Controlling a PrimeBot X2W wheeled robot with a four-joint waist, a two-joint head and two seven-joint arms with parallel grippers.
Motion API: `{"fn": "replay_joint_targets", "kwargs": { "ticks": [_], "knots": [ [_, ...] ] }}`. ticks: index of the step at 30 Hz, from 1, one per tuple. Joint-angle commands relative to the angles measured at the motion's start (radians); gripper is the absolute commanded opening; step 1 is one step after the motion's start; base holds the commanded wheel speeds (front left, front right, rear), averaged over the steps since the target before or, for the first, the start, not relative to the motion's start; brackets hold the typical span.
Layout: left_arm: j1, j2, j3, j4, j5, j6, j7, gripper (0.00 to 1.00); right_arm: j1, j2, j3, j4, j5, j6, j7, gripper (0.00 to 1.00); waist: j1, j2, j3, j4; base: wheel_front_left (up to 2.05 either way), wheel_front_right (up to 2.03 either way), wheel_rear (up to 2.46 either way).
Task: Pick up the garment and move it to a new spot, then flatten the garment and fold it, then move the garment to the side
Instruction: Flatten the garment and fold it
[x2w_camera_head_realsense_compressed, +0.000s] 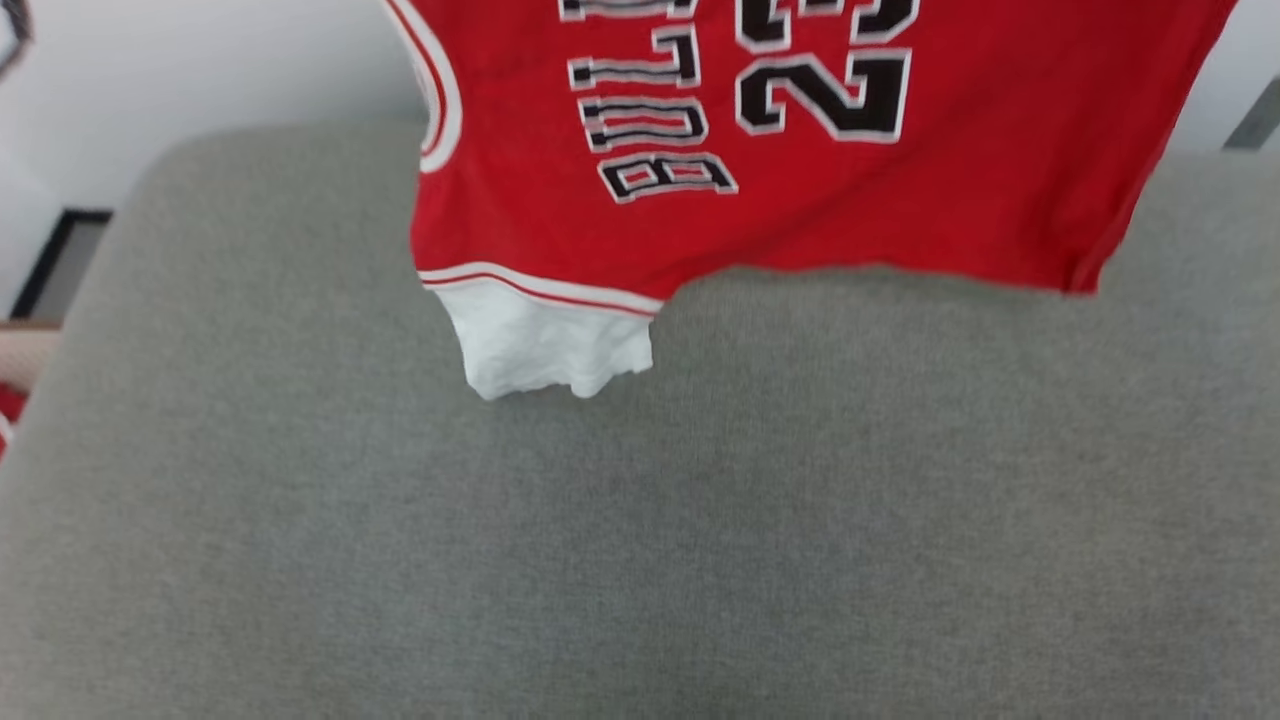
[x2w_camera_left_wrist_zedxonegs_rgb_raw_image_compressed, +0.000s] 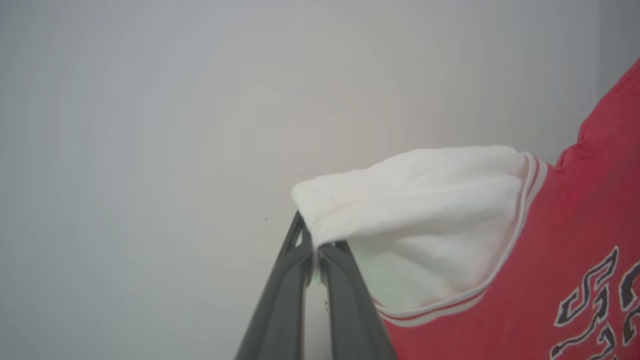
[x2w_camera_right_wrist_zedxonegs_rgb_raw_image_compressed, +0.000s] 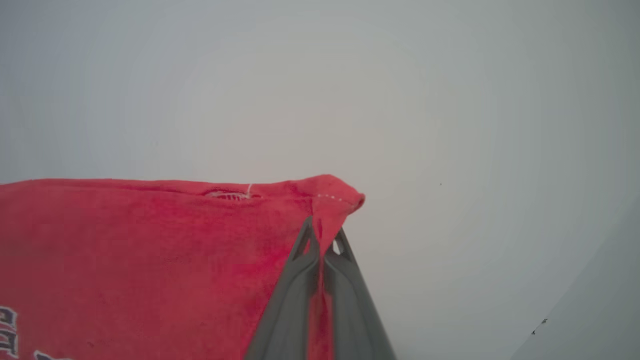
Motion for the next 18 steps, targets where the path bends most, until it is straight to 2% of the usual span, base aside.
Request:
{"fn": "replay_joint_targets", "kwargs": {
  "ticks": [1,5,13,16,18],
  "knots": [
    [-0.034,-0.001,-0.001,0.012,0.019,-0.001,-0.026,0.0,-0.029,0.008,-0.012,0.009,-0.043,-0.001,-0.024,0.0,0.0,0.0,0.157,-0.011,0.0,0.0,0.0],
    [-0.127,-0.005,-0.001,0.06,0.09,0.003,-0.121,0.0,-0.097,0.043,-0.052,0.057,-0.152,-0.001,-0.124,0.0,0.0,0.0,0.289,-0.033,0.0,0.0,0.0],
    [-0.359,-0.067,0.059,0.159,0.201,0.085,-0.382,0.0,-0.275,0.11,-0.163,0.178,-0.44,-0.001,-0.423,0.0,0.0,0.0,0.537,-0.032,0.0,0.0,0.0],
    [-0.399,-0.093,0.078,0.164,0.227,0.069,-0.415,0.0,-0.304,0.132,-0.197,0.217,-0.536,-0.001,-0.487,0.0,0.0,0.0,0.606,-0.018,0.0,0.0,0.0],
    [-0.411,-0.097,0.122,0.142,0.237,0.074,-0.422,0.0,-0.308,0.146,-0.218,0.237,-0.581,-0.001,-0.504,0.0,0.0,0.0,0.645,-0.007,0.0,0.0,0.0]
  ]
}}
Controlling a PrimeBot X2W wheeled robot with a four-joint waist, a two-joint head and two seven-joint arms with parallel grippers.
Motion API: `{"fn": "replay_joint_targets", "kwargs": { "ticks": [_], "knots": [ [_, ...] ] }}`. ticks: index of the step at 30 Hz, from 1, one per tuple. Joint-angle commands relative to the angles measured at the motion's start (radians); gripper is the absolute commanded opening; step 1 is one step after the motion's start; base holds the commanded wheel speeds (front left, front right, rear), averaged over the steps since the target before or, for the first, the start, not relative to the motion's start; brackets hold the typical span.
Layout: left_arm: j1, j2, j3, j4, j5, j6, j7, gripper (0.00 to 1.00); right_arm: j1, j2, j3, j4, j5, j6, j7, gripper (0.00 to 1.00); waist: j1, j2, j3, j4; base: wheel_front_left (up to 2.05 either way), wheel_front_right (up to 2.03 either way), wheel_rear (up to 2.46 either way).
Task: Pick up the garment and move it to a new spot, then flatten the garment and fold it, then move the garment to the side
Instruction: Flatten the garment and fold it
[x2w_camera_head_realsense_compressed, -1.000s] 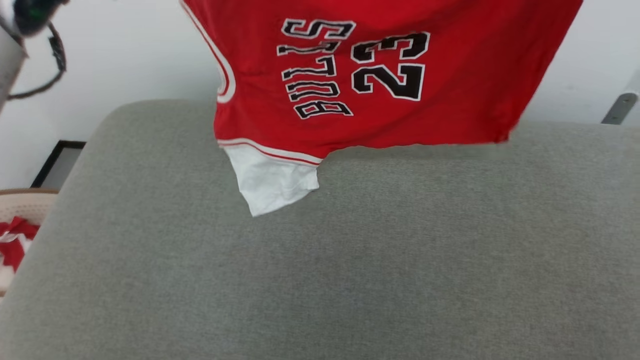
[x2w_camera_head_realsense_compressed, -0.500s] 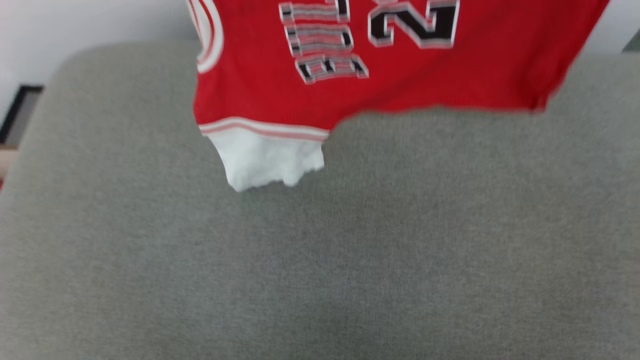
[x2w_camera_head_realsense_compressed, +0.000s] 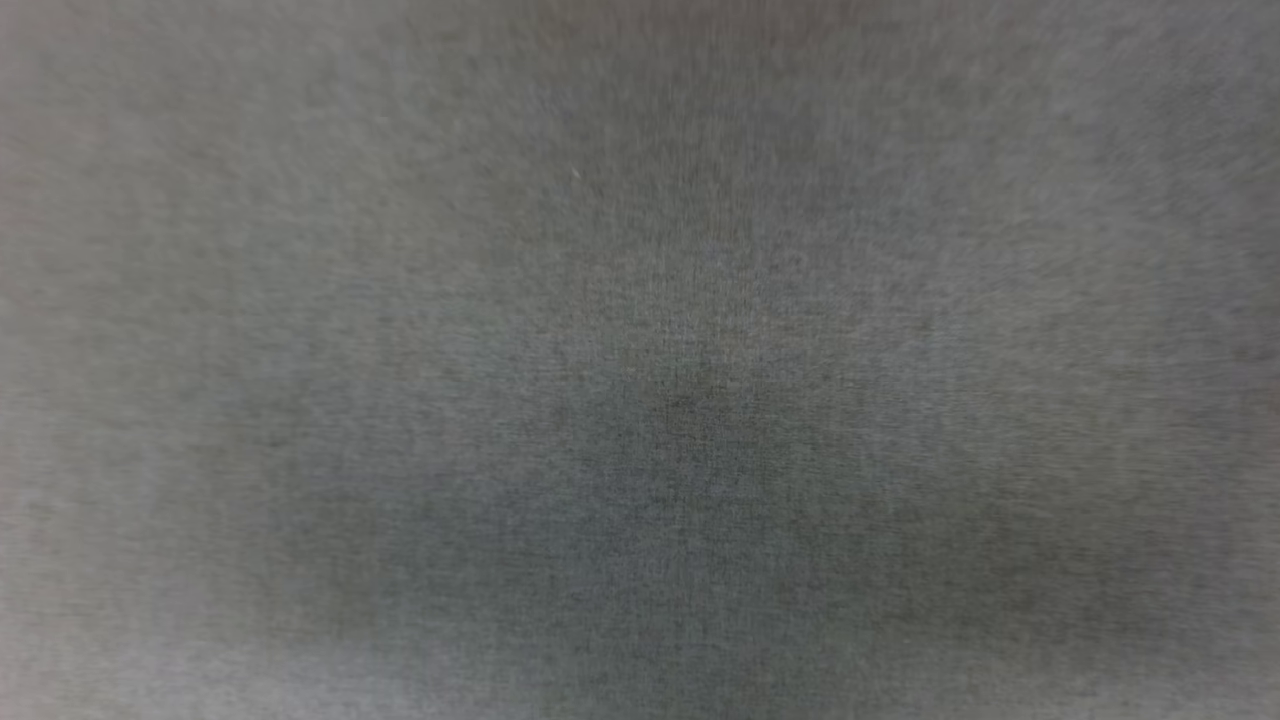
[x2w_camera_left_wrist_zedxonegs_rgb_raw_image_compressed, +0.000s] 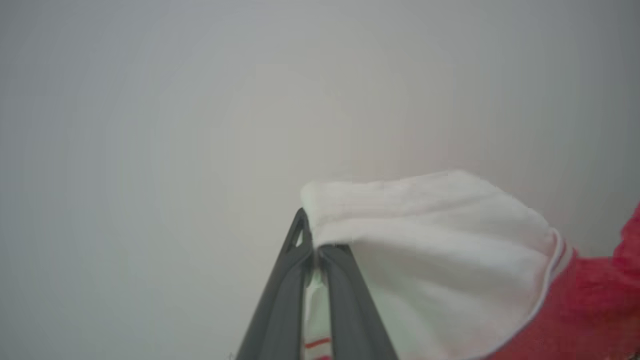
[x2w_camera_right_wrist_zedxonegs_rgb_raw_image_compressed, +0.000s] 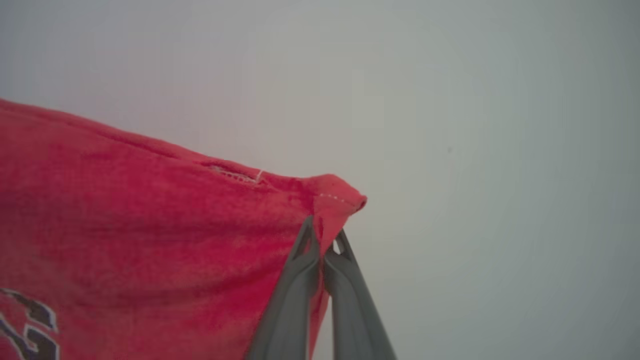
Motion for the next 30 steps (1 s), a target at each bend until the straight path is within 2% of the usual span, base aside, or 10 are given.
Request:
{"fn": "replay_joint_targets", "kwargs": {
  "ticks": [1,4,7,12,17,20,23,27,30],
  "knots": [
    [-0.003,0.002,0.059,-0.047,0.03,0.01,-0.006,0.0,0.007,0.019,-0.019,0.022,-0.042,-0.001,-0.017,0.0,0.0,-0.0001,0.222,0.018,0.0,0.0,0.0],
    [0.107,-0.01,0.146,-0.108,0.059,0.019,-0.004,0.0,0.05,0.038,-0.03,0.06,-0.085,-0.001,-0.029,0.0,0.0,-0.0001,0.249,0.035,0.0,0.0,0.0],
    [0.196,-0.033,0.215,-0.131,0.083,0.005,-0.005,0.0,0.084,0.054,-0.036,0.093,-0.108,-0.001,-0.036,0.0,0.0,-0.0001,0.243,0.056,0.0,0.0,0.0],
    [0.321,-0.062,0.263,-0.108,0.102,-0.027,-0.005,0.0,0.127,0.068,-0.04,0.131,-0.104,-0.001,-0.042,0.0,0.0,-0.0001,0.218,0.08,0.0,0.0,0.0],
    [0.432,-0.091,0.282,-0.093,0.12,-0.057,-0.005,0.0,0.171,0.052,-0.027,0.157,-0.085,-0.001,-0.042,0.0,0.0,-0.0001,0.153,0.109,0.0,0.0,0.0],
    [0.499,-0.099,0.242,-0.071,0.101,-0.068,-0.005,0.0,0.215,0.041,-0.012,0.157,-0.049,-0.001,-0.036,0.0,0.0,-0.0001,0.102,0.126,0.0,0.0,0.0],
    [0.571,-0.092,0.15,-0.104,0.046,-0.069,0.02,0.0,0.28,0.033,0.024,0.136,-0.003,-0.001,-0.019,0.0,0.0,-0.0001,0.044,0.137,0.0,0.0,0.0],
    [0.677,-0.021,0.021,-0.19,-0.044,-0.068,0.08,0.0,0.403,0.0,0.092,0.07,0.091,-0.001,0.021,0.0,0.0,-0.0001,-0.046,0.139,0.0,0.0,0.0],
    [0.761,0.038,-0.048,-0.265,-0.1,-0.068,0.114,0.0,0.515,-0.05,0.13,-0.004,0.172,-0.001,0.054,0.0,0.0,-0.0001,-0.11,0.136,0.0,0.0,0.0]
  ]
}}
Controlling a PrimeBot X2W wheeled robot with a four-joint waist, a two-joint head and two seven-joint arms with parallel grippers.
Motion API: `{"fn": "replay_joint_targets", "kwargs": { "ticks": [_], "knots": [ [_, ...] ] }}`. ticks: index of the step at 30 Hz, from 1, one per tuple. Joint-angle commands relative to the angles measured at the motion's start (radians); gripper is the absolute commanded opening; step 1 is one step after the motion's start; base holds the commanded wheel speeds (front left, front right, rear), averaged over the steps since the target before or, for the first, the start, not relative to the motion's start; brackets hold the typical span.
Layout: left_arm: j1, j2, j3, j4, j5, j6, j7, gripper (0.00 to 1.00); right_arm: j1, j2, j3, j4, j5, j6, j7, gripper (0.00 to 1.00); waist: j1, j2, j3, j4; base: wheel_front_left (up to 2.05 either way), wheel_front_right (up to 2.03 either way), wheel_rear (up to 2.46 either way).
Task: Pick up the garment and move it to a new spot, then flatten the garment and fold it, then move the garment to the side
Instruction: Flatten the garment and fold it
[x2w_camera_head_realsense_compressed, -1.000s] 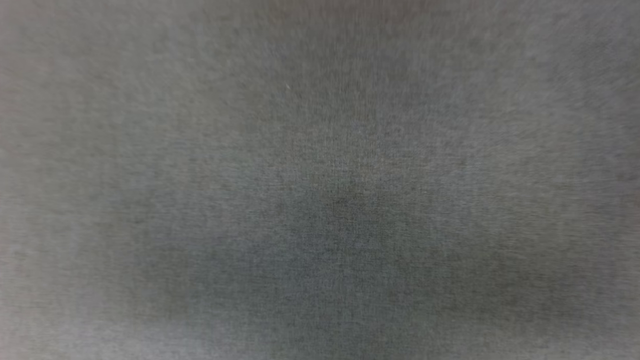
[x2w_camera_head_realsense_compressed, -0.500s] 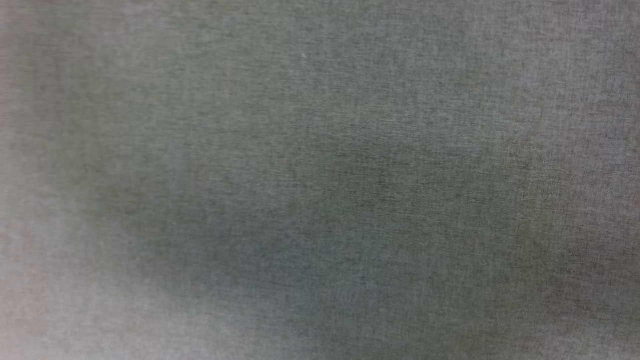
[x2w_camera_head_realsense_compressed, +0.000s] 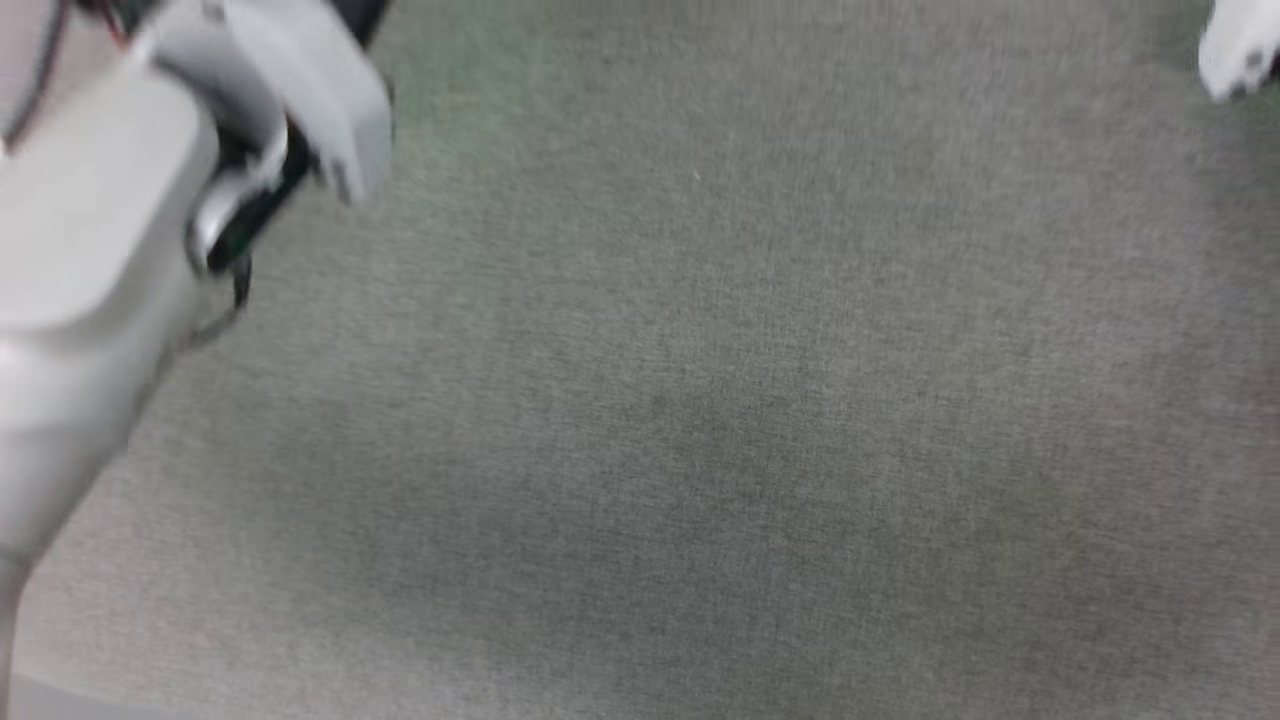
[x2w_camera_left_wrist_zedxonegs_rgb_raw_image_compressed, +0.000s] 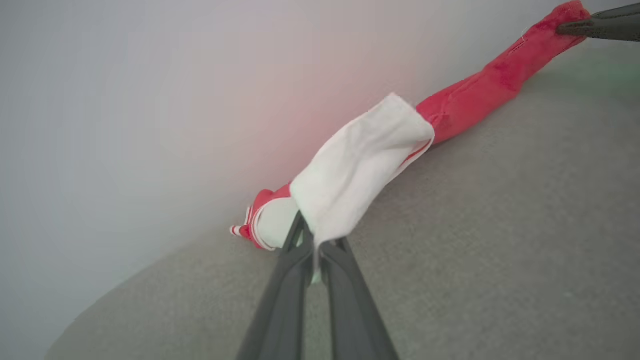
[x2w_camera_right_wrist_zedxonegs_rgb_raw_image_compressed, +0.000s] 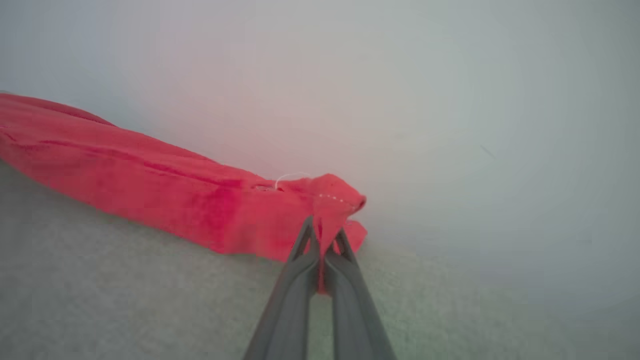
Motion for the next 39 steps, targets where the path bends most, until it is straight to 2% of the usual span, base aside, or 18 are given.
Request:
{"fn": "replay_joint_targets", "kwargs": {
  "ticks": [1,5,8,12,19,23,28,34,39],
  "knots": [
    [0.049,0.023,-0.019,-0.033,-0.029,-0.001,0.011,0.0,0.065,-0.032,0.019,-0.035,0.036,-0.001,0.013,0.0,0.0,0.0,-0.131,0.013,0.0,0.0,0.0],
    [0.179,0.103,-0.057,-0.124,-0.09,-0.001,0.033,0.0,0.237,-0.116,0.059,-0.174,0.138,-0.001,0.054,0.0,0.0,0.0,-0.207,-0.003,0.0,0.0,0.0],
    [0.288,0.149,-0.08,-0.201,-0.119,0.023,0.045,0.0,0.377,-0.186,0.067,-0.272,0.196,-0.001,0.074,0.0,0.0,0.0,-0.256,-0.012,0.0,0.0,0.0],
    [0.427,0.225,-0.104,-0.328,-0.143,0.098,0.053,0.0,0.558,-0.259,0.052,-0.385,0.245,-0.001,0.098,0.0,0.0,0.0,-0.311,-0.023,0.0,0.0,0.0],
    [0.658,0.343,-0.144,-0.539,-0.198,0.245,0.048,0.0,0.863,-0.319,-0.024,-0.571,0.273,-0.001,0.143,0.0,0.0,0.0,-0.366,-0.043,0.0,0.0,0.0],
    [0.768,0.389,-0.164,-0.629,-0.233,0.32,0.038,0.0,1.019,-0.321,-0.077,-0.668,0.253,-0.001,0.177,0.0,0.0,0.0,-0.376,-0.05,0.0,0.0,0.0],
    [0.881,0.423,-0.177,-0.7,-0.298,0.394,0.019,0.0,1.194,-0.302,-0.157,-0.781,0.226,-0.001,0.225,0.0,0.0,0.0,-0.377,-0.052,0.0,0.0,0.0],
    [0.963,0.454,-0.193,-0.776,-0.345,0.451,0.023,0.0,1.382,-0.267,-0.259,-0.897,0.202,-0.001,0.285,0.0,0.0,0.0,-0.361,-0.047,0.0,0.0,0.0],
    [0.964,0.491,-0.178,-0.82,-0.344,0.486,0.013,0.0,1.458,-0.221,-0.332,-0.984,0.176,-0.001,0.312,0.0,0.0,0.0,-0.346,-0.055,0.0,0.0,0.0]
  ]
}}
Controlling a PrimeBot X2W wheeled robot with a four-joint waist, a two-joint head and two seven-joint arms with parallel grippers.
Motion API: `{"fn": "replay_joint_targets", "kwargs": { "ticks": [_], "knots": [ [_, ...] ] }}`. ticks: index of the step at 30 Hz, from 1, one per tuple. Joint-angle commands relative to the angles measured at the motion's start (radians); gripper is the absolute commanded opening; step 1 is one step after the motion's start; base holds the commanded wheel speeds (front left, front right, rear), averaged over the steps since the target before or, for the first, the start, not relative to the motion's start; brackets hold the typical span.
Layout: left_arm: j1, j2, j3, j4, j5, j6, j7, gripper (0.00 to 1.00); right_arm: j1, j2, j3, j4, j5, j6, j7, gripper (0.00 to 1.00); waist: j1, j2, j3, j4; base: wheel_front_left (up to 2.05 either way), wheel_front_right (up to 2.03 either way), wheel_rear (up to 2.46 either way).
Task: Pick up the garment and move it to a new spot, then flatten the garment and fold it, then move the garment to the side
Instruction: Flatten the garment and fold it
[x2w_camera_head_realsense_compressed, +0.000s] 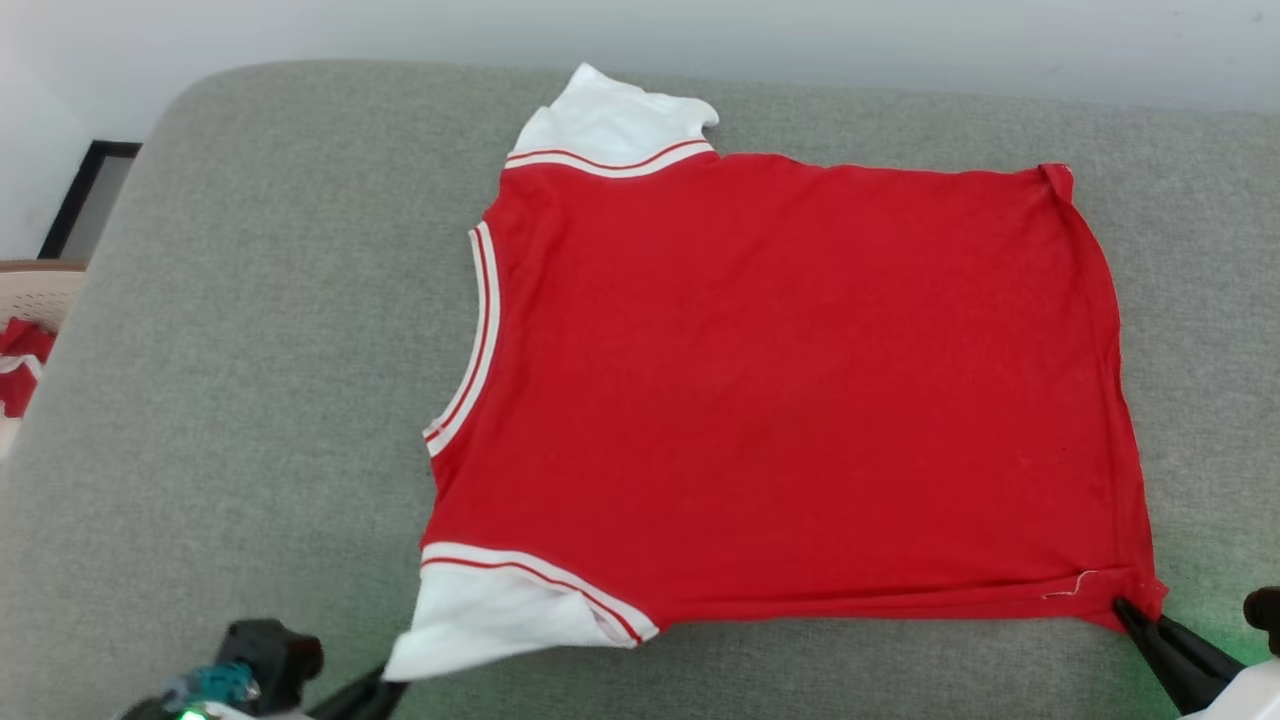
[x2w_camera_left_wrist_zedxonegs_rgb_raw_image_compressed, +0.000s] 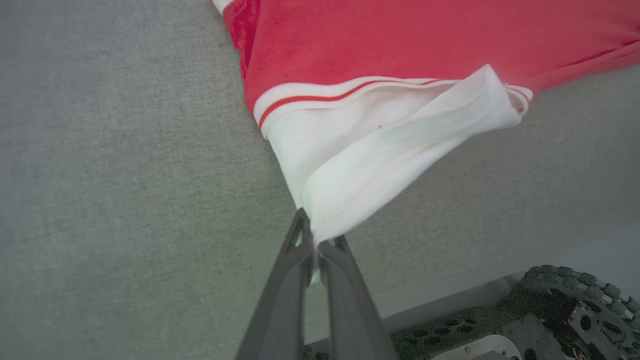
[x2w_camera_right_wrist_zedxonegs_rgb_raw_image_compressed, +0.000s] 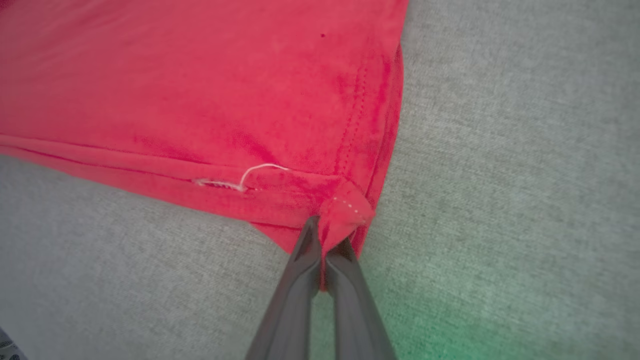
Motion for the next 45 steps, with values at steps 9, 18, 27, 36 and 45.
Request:
{"fn": "replay_joint_targets", "kwargs": {
  "ticks": [9,18,27,36,45],
  "knots": [
    [-0.166,0.112,0.054,-0.053,0.119,-0.003,0.079,0.0,-0.044,0.065,-0.077,-0.138,-0.054,-0.001,0.102,0.0,0.0,0.0,0.023,-0.042,0.0,0.0,0.0],
    [-0.388,0.045,0.077,0.082,0.233,-0.144,0.198,0.0,-0.213,0.108,-0.094,-0.108,-0.107,-0.001,0.185,0.0,0.0,0.0,0.066,-0.068,0.0,0.0,0.0],
    [-0.513,-0.1,0.06,0.321,0.248,-0.302,0.242,0.0,-0.352,0.137,-0.066,-0.001,-0.133,-0.001,0.221,0.0,0.0,0.0,0.117,-0.083,0.0,0.0,0.0],
    [-0.555,-0.213,0.031,0.531,0.212,-0.41,0.281,0.0,-0.437,0.159,-0.014,0.111,-0.126,-0.001,0.294,0.0,0.0,0.0,0.143,-0.089,0.0,0.0,0.0],
    [-0.554,-0.271,0.041,0.652,0.12,-0.44,0.329,0.92,-0.465,0.156,0.01,0.154,-0.097,-0.001,0.361,0.15,0.0,0.0,0.121,-0.076,0.0,0.0,0.0]
  ]
}}
